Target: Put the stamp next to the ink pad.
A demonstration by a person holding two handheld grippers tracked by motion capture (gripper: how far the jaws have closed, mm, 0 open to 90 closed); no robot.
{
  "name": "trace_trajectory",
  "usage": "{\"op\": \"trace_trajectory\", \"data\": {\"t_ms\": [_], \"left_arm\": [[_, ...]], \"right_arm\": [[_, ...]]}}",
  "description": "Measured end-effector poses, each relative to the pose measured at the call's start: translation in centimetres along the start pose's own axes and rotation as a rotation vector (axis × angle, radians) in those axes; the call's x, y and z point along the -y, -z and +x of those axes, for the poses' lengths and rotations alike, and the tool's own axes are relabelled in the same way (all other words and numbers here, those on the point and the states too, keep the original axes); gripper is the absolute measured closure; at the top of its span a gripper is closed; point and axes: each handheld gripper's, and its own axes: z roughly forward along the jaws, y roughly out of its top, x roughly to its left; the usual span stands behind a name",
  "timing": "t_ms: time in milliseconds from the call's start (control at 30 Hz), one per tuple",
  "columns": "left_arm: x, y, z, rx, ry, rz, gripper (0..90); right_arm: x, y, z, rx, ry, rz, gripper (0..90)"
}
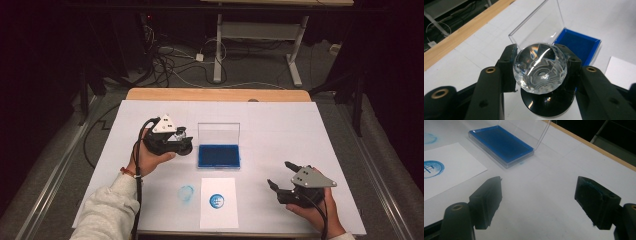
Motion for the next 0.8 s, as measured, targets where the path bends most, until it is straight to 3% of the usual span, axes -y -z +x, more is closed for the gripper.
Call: {"op": "trace_trajectory", "data": {"t_ms": [333,800], "left_arm": [[0.8,-2.4,0.0,-0.018,-0.017,0.067,54.7],[1.4,-4.3,-0.6,-0.006,-0.035,0.136,54.6]], "right_arm": [[0.1,-0.2,0.2,-0.012,0.019,0.015,23.7],[0.0,-0.3,0.3,-0.027,0.024,0.019,24.1]]}}
